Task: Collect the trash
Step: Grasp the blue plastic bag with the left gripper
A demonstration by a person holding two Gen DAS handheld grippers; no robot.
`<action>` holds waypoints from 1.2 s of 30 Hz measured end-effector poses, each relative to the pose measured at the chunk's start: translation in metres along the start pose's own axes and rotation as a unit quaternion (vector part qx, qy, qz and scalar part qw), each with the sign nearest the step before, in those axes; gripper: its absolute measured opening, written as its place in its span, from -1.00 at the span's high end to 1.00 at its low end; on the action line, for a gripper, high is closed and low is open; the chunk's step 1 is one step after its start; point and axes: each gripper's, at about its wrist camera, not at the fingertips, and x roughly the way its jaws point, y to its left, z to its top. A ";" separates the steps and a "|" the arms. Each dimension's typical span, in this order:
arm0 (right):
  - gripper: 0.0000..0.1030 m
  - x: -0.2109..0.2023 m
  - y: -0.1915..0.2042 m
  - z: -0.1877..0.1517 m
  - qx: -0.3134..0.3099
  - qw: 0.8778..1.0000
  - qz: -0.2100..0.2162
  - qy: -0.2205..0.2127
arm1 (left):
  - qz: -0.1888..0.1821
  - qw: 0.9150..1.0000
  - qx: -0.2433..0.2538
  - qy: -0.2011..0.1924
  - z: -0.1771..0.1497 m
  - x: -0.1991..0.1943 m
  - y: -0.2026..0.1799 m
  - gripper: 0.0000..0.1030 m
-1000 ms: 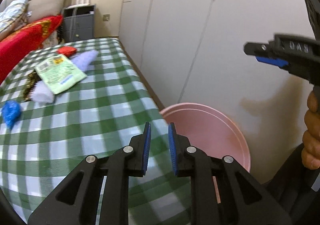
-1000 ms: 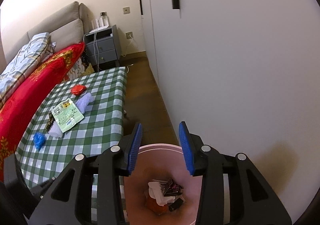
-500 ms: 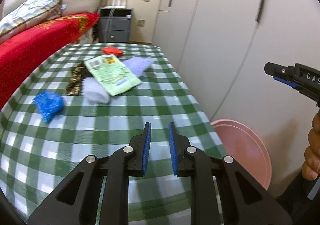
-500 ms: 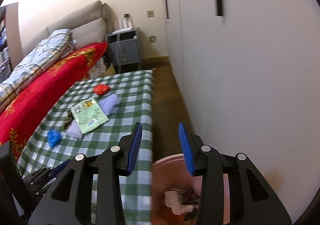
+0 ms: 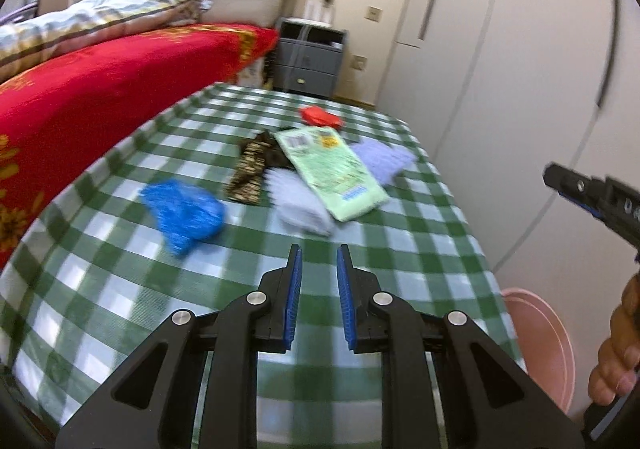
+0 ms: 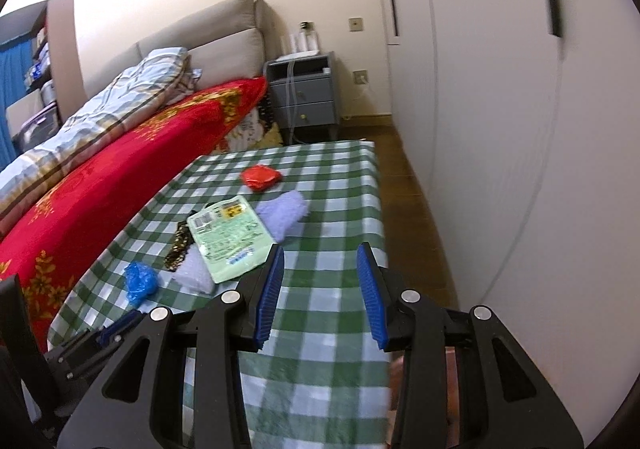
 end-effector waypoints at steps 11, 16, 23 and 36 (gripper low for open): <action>0.25 0.041 0.027 -0.001 -0.011 0.999 0.034 0.011 | 0.077 0.994 -0.072 -0.009 0.022 0.018 0.062 0.65; 0.25 0.058 0.040 -0.002 -0.019 0.998 0.049 0.017 | 0.088 0.992 -0.092 0.004 0.026 0.030 0.078 0.43; 0.25 0.086 0.063 -0.005 -0.037 0.997 0.068 0.030 | 0.088 0.991 -0.098 0.016 0.029 0.042 0.084 0.30; 0.24 0.147 0.116 -0.014 -0.090 0.990 0.079 0.077 | 0.081 0.989 -0.108 0.068 0.024 0.067 0.090 0.64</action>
